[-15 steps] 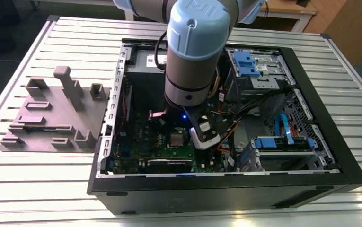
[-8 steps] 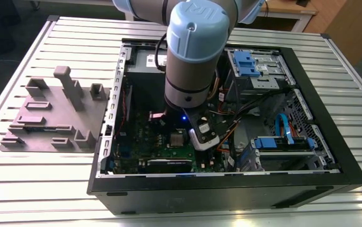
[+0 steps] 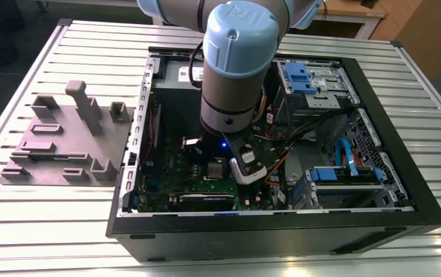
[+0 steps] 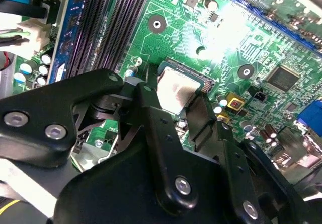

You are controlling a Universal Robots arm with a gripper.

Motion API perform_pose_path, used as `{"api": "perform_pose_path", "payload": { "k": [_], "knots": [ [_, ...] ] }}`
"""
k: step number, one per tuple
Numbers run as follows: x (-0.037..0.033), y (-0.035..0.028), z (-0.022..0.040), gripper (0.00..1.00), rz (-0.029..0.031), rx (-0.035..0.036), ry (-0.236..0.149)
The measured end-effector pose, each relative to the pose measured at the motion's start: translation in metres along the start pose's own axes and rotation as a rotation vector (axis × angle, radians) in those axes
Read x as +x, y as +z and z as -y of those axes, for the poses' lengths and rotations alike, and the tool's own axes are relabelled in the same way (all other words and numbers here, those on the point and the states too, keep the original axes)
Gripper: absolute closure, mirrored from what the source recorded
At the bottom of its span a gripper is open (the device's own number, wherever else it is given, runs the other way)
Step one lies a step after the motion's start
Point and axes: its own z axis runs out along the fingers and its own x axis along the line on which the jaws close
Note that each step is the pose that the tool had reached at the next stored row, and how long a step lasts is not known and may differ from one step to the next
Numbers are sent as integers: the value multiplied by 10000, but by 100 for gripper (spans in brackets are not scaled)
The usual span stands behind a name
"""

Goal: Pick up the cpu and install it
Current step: 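Place the cpu into insertion slot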

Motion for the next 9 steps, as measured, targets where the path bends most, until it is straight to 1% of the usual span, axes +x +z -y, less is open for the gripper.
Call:
{"api": "perform_pose_path", "payload": {
  "k": [6,9],
  "knots": [
    [2,-10,9,53,4,-6,-56],
    [3,-28,10,53,0,-1,-99]
  ]
}}
